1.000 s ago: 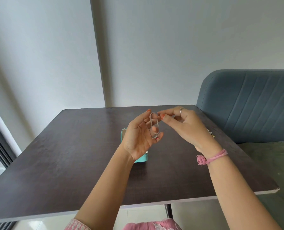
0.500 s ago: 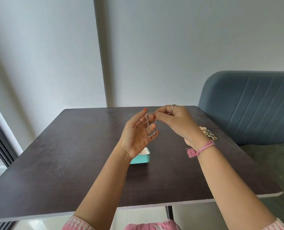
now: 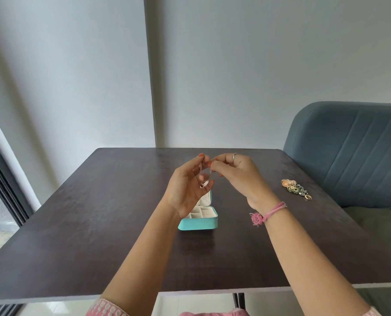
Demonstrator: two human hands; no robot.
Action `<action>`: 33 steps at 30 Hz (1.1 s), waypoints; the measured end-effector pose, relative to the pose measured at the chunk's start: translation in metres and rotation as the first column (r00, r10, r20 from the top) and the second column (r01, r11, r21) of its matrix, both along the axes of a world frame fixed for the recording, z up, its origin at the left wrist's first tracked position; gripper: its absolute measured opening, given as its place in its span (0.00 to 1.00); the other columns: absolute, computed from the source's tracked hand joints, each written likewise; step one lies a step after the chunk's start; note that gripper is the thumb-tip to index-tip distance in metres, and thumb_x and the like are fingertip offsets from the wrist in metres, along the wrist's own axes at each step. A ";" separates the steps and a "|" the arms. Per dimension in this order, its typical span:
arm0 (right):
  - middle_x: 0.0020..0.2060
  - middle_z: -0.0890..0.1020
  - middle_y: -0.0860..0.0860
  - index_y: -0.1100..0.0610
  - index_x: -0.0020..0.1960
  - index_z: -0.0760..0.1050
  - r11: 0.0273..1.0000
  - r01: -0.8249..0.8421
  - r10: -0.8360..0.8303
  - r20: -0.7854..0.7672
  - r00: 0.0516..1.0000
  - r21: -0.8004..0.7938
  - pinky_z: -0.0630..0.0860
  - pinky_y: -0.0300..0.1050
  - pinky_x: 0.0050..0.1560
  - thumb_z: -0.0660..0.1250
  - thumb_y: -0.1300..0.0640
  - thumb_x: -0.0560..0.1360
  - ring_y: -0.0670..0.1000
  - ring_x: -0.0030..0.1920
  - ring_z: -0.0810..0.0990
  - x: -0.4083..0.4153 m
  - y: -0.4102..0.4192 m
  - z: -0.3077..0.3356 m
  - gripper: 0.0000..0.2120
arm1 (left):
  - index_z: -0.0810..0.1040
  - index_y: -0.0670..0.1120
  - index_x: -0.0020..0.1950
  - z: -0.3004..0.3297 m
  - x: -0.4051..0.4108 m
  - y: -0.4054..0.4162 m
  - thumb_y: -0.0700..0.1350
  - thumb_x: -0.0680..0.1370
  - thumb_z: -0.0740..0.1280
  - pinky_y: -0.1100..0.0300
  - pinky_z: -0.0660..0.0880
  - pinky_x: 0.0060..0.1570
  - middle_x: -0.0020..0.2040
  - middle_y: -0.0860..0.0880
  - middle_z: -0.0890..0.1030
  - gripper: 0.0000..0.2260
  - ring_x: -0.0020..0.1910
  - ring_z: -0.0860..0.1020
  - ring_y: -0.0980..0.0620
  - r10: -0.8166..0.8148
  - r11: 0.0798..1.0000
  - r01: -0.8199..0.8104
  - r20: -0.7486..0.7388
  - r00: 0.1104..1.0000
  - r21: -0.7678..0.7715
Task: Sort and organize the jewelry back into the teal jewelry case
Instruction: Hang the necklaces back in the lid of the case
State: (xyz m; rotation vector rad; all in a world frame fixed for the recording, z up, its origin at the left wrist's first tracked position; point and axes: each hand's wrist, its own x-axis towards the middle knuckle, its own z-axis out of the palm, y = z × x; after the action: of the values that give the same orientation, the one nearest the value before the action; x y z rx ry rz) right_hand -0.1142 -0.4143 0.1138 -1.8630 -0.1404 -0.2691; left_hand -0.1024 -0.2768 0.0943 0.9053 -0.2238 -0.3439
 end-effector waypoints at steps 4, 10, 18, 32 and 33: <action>0.43 0.85 0.46 0.50 0.45 0.83 0.996 -0.079 0.079 -0.001 0.997 -0.036 0.75 0.39 0.54 0.70 0.54 0.74 0.41 0.46 0.80 0.002 0.000 0.004 0.03 | 0.80 0.47 0.42 0.001 0.002 0.005 0.47 0.78 0.64 0.60 0.73 0.41 0.36 0.54 0.76 0.08 0.27 0.66 0.58 -0.002 1.000 0.002 -0.010 1.000 0.015; 0.41 0.86 0.44 0.51 0.45 0.84 0.990 -0.135 0.137 0.037 0.990 -0.052 0.73 0.31 0.51 0.71 0.53 0.74 0.39 0.47 0.82 0.006 0.002 0.008 0.03 | 0.81 0.47 0.40 0.000 0.007 0.009 0.47 0.77 0.64 0.59 0.73 0.42 0.35 0.54 0.74 0.09 0.25 0.64 0.58 -0.030 0.998 0.028 -0.039 0.999 -0.053; 0.36 0.81 0.47 0.50 0.40 0.81 0.988 -0.057 0.065 0.054 0.996 -0.143 0.73 0.36 0.43 0.70 0.56 0.73 0.43 0.37 0.76 0.023 0.011 0.002 0.04 | 0.79 0.47 0.42 -0.014 0.019 0.012 0.47 0.77 0.64 0.59 0.71 0.44 0.35 0.54 0.76 0.07 0.30 0.70 0.59 -0.035 0.991 0.027 -0.052 0.998 -0.134; 0.31 0.79 0.39 0.52 0.39 0.79 0.890 -0.003 0.111 0.211 0.971 -0.457 0.69 0.26 0.35 0.69 0.57 0.74 0.35 0.32 0.76 0.047 0.015 0.006 0.05 | 0.79 0.45 0.53 -0.047 0.044 0.018 0.44 0.76 0.65 0.59 0.72 0.47 0.46 0.49 0.82 0.08 0.44 0.80 0.53 0.053 0.987 -0.083 -0.210 0.976 -0.135; 0.32 0.78 0.39 0.51 0.39 0.79 0.885 -0.004 0.116 0.214 0.970 -0.465 0.70 0.26 0.36 0.69 0.57 0.73 0.35 0.33 0.76 0.049 0.014 0.006 0.05 | 0.78 0.45 0.54 -0.048 0.047 0.019 0.44 0.76 0.65 0.59 0.72 0.47 0.46 0.48 0.82 0.08 0.44 0.80 0.52 0.073 0.987 -0.102 -0.220 0.973 -0.126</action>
State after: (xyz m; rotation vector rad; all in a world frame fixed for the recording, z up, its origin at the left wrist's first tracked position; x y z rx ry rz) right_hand -0.0654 -0.4002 0.1194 -2.2911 -0.4609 -0.4444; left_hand -0.0553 -0.2579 0.0458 0.7338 -0.0074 -0.3372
